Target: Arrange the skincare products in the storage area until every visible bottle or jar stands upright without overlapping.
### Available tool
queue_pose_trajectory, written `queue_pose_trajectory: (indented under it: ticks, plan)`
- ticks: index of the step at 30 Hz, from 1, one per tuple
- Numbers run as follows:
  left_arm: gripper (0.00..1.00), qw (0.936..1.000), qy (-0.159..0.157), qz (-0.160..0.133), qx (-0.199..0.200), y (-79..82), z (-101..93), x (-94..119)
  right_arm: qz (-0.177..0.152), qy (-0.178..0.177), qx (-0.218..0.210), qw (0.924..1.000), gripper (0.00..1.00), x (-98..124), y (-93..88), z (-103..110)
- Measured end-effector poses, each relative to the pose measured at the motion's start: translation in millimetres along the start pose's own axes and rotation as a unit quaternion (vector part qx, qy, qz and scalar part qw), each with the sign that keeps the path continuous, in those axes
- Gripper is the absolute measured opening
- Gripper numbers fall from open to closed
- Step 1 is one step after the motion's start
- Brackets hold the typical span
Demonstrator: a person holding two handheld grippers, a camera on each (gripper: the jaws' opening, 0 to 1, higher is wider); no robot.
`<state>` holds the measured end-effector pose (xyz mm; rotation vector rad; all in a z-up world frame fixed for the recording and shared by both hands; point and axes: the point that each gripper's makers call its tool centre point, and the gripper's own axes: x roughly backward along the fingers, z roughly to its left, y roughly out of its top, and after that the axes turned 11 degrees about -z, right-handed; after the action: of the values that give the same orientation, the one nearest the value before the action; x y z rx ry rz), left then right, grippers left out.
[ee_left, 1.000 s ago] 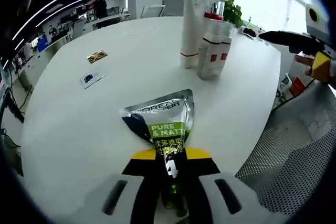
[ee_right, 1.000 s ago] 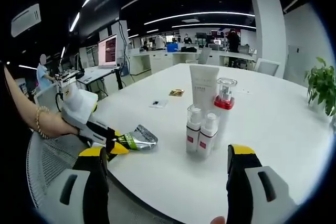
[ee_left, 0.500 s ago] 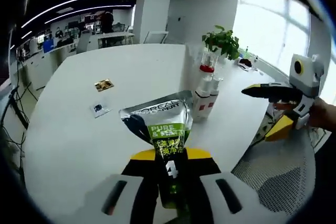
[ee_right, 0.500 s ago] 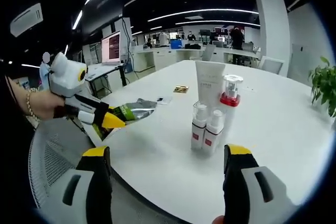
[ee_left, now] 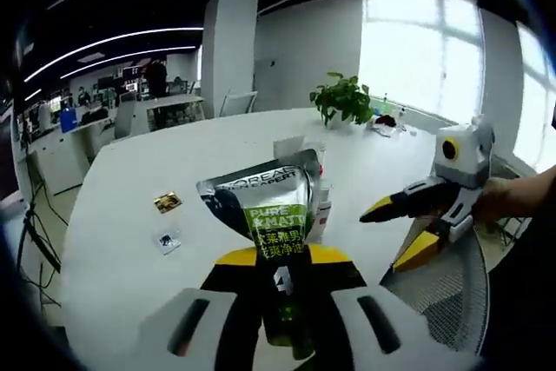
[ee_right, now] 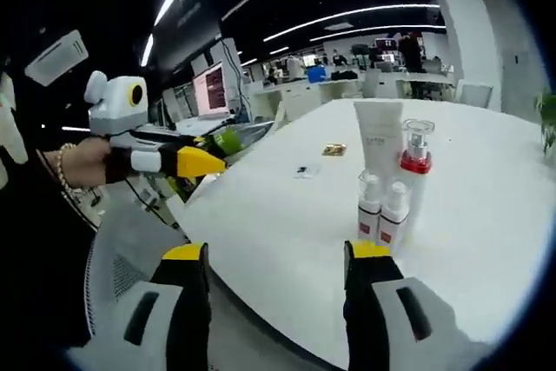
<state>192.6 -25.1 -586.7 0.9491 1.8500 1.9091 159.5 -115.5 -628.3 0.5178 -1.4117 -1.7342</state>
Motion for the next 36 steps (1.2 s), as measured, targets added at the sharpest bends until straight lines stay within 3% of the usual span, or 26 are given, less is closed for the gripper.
queue_pose_trajectory:
  ticks: [2,4,6,8,10,13,18,23,24,25,28,33,36]
  plan:
    - [0.14,0.9999,-0.008,-0.003,-0.013,7.1,-4.8,1.8,-0.016,0.007,-0.017,0.9997,0.51,-0.3,6.2,4.5]
    - [0.14,0.9996,-0.017,-0.008,-0.021,13.2,-9.7,3.6,-0.048,0.016,-0.065,0.9966,0.52,-1.0,16.8,11.8]
    - [0.14,0.9994,-0.025,-0.01,-0.022,16.9,-14.6,5.0,-0.101,0.048,-0.117,0.9868,0.47,-0.3,36.1,25.2]
    - [0.14,0.999,-0.034,-0.013,-0.026,18.2,-18.5,7.3,-0.132,0.059,-0.157,0.977,0.39,0.8,47.8,29.8]
    - [0.14,0.9986,-0.038,-0.012,-0.035,17.9,-21.7,11.7,-0.152,0.058,-0.159,0.9737,0.38,-0.1,55.9,30.8]
    - [0.14,0.9981,-0.047,-0.014,-0.036,19.9,-30.9,18.9,-0.164,0.053,-0.173,0.9697,0.44,-6.5,64.0,35.0]
    - [0.15,0.9974,-0.063,-0.02,-0.029,22.8,-39.5,23.0,-0.215,0.058,-0.214,0.9511,0.41,-17.3,85.5,41.5]
    - [0.16,0.9965,-0.071,-0.03,-0.031,27.3,-46.5,23.0,-0.234,0.039,-0.251,0.9386,0.35,-25.5,90.8,35.4]
    - [0.16,0.9965,-0.072,-0.03,-0.032,27.2,-46.4,23.3,-0.25,0.032,-0.271,0.929,0.32,-26.0,95.5,33.5]
    - [0.16,0.9963,-0.073,-0.028,-0.035,26.3,-47.8,23.7,-0.254,0.032,-0.277,0.926,0.3,-26.1,97.7,34.4]
    - [0.18,0.9957,-0.074,-0.025,-0.05,22.8,-52.5,25.6,-0.256,0.025,-0.263,0.93,0.14,-26.7,97.4,36.6]
    - [0.24,0.9962,-0.071,-0.025,-0.044,20.9,-49.3,27.6,-0.254,0.038,-0.287,0.9231,0.1,-26.6,96.2,43.9]
    - [0.35,0.9958,-0.073,-0.036,-0.042,24.1,-43.8,29.9,-0.251,0.045,-0.303,0.9183,0.06,-25.0,95.9,43.9]
